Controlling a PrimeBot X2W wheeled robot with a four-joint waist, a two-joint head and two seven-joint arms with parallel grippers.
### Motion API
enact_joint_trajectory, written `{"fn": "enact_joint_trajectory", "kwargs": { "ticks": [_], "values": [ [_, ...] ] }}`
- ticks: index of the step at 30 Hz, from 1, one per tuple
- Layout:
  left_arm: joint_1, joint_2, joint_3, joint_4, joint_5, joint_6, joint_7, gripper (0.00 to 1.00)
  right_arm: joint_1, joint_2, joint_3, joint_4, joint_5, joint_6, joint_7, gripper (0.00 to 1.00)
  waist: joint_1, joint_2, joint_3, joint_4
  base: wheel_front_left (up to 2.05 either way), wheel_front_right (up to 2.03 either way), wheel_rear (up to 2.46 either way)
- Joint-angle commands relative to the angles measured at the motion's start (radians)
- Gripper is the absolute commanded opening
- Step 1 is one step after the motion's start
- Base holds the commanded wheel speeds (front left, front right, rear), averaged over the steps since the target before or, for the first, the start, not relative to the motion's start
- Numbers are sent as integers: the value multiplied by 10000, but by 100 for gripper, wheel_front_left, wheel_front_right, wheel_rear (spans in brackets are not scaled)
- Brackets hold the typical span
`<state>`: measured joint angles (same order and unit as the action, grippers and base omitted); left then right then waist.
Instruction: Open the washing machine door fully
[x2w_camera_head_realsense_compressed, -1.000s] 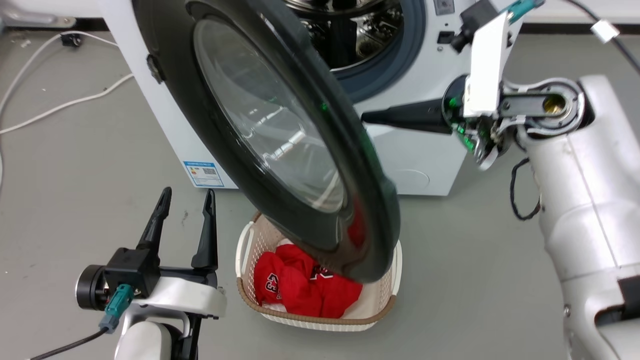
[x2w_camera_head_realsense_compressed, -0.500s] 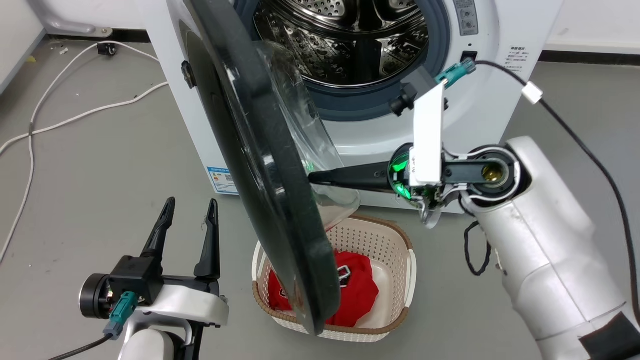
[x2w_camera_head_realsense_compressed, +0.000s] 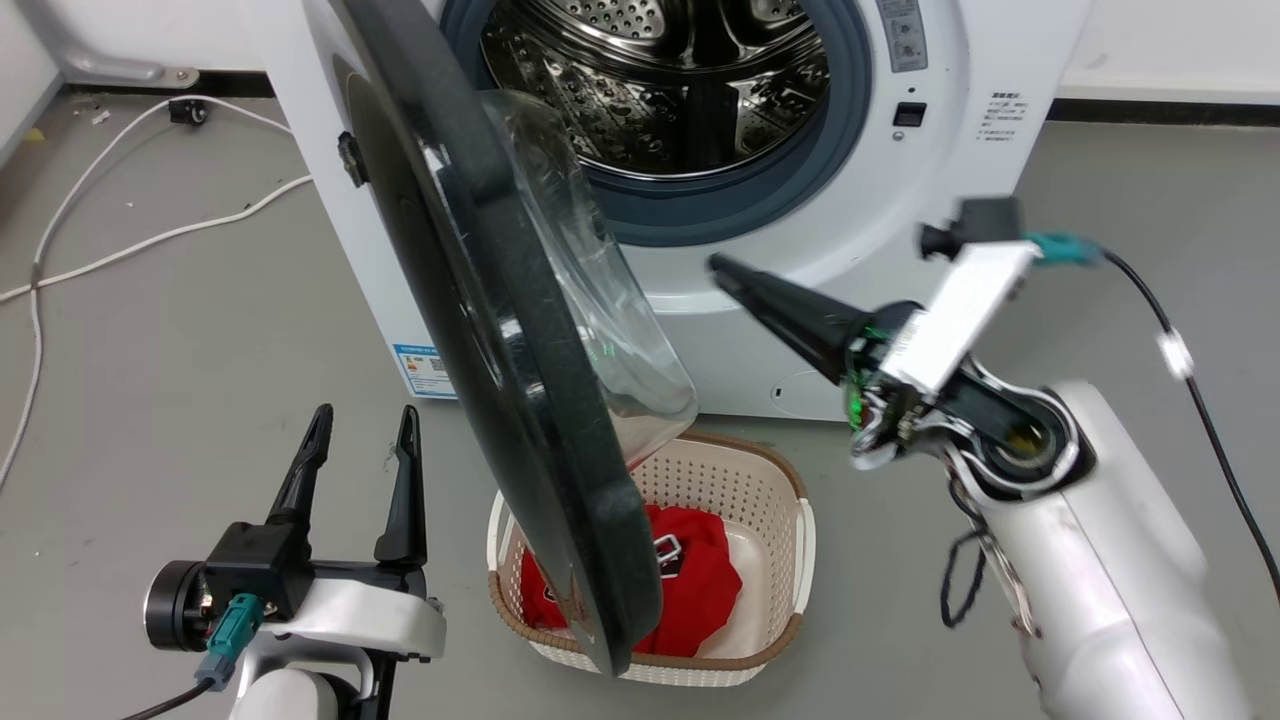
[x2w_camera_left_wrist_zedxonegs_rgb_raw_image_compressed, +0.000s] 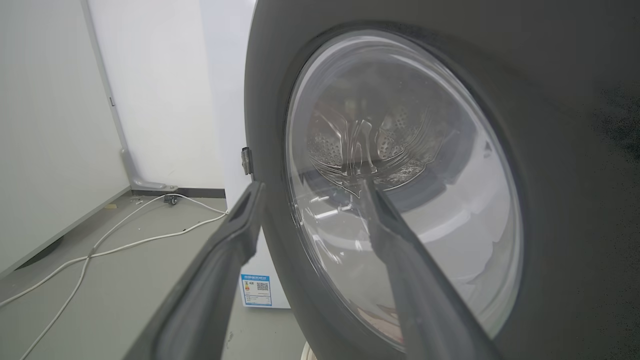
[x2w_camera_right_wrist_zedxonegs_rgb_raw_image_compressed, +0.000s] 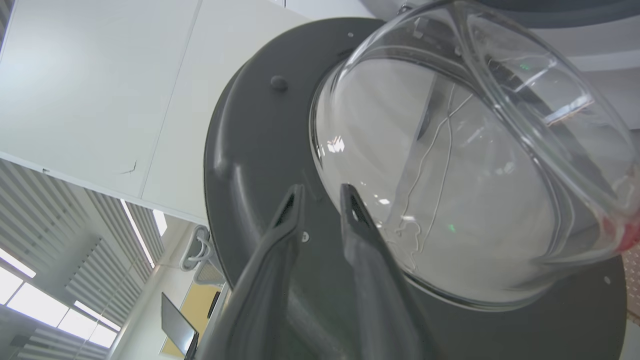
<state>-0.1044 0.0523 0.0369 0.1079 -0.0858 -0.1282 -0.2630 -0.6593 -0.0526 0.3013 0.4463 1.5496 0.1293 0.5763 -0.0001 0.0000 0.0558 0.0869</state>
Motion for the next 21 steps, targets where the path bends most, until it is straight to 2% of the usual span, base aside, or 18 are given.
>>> {"fn": "enact_joint_trajectory", "kwargs": {
  "ticks": [1, 10, 15, 21],
  "values": [
    [111, -9, 19, -37, 43, 9, -23, 100, 294, -26, -119, -80, 17, 25, -195, 100, 1, 0, -8, -51, 0, 0, 0],
    [286, -11, 148, -4, 128, 9, -23, 100, 2806, -229, -1809, -890, -10, 25, -2973, 100, 1, 0, -225, -432, 0, 0, 0],
    [318, -12, 163, 27, 169, 2, -23, 100, 4071, -298, -2296, -1278, -858, 25, -4601, 100, 1, 0, -273, -517, 0, 0, 0],
    [401, -14, 164, 39, 139, -3, -23, 100, 5092, -496, -2554, -1514, -2825, 25, -6835, 100, 1, 0, -403, -552, 0, 0, 0]
  ]
}}
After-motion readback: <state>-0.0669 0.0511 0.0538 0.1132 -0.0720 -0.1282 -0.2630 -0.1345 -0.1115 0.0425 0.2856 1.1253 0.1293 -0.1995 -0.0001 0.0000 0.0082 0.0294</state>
